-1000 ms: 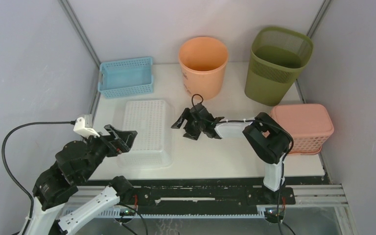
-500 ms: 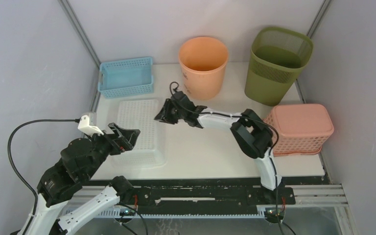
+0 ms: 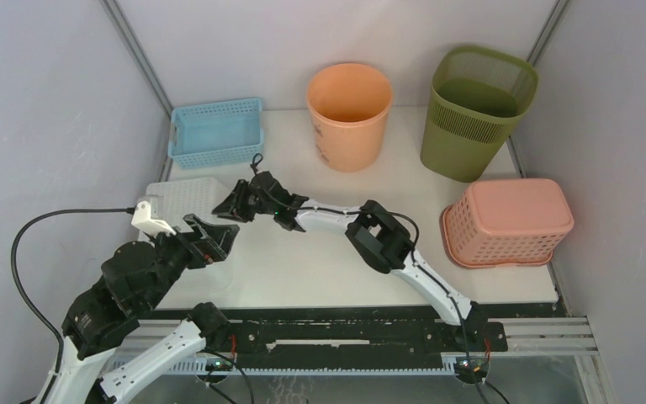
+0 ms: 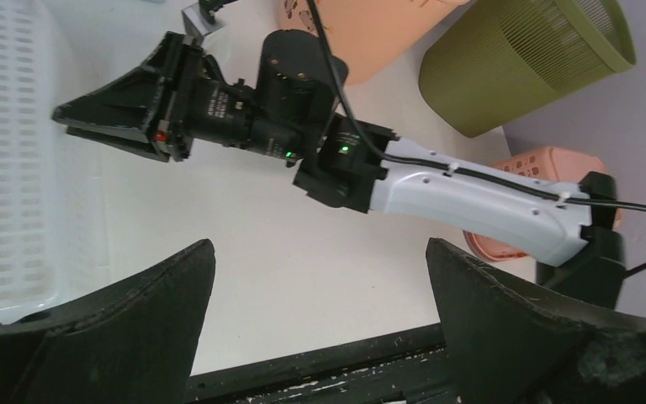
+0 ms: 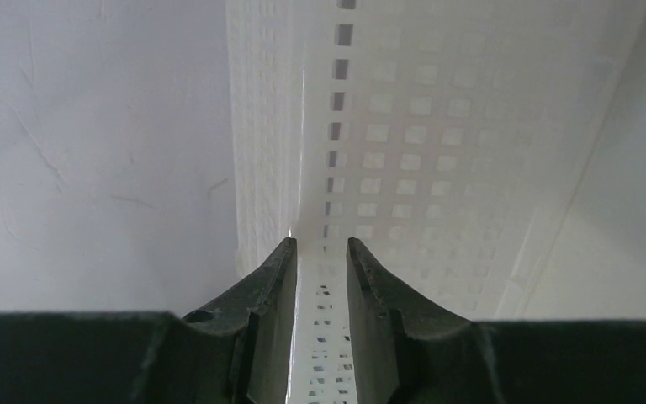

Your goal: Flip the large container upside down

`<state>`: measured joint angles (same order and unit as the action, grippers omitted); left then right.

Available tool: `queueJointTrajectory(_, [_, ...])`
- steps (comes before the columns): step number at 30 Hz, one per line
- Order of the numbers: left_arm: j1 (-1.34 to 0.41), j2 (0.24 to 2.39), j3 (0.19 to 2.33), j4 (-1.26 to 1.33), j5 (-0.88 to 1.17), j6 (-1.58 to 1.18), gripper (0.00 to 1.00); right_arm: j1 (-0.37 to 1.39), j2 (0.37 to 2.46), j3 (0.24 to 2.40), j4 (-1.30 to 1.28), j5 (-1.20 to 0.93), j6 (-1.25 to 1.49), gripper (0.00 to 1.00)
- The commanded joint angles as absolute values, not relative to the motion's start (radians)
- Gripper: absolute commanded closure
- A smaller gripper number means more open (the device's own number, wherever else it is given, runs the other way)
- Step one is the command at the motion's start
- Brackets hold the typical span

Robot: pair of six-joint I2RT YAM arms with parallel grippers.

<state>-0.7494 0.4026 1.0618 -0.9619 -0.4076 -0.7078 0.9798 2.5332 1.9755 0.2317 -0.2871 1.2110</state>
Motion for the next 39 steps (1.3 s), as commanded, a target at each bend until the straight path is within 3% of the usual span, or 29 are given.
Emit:
queueJointTrajectory(1, [-0.742,0.402,1.062,-0.951,-0.403,-0.714,0.0,1.012,2.636,2.142,0.354,-0.267,1.306,0.64])
queueJointTrajectory(6, [-0.742,0.408,1.073,-0.954,-0.406,-0.715,0.0,1.02,2.674,2.209,0.401,-0.263,1.285,0.61])
queueJointTrajectory(13, [-0.742,0.411,1.09,-0.952,-0.404,-0.716,0.0,0.948,2.336,1.798,0.469,-0.246,1.126,0.43])
queueJointTrajectory(18, [-0.742,0.429,1.114,-0.96,-0.412,-0.699,0.0,0.868,2.007,1.566,0.171,-0.254,0.891,0.37])
queueJointTrajectory(24, [-0.742,0.449,1.058,-0.917,-0.437,-0.702,0.0,0.797,1.646,1.254,-0.291,0.016,0.622,0.33])
queueJointTrajectory(31, [-0.742,0.605,0.922,-0.772,-0.376,-0.726,0.0,0.6,1.334,0.862,-0.398,0.071,0.609,0.33])
queueJointTrajectory(39, [-0.712,0.696,0.78,-0.67,-0.389,-0.772,0.0,0.333,1.19,0.736,-0.523,0.115,0.614,0.33])
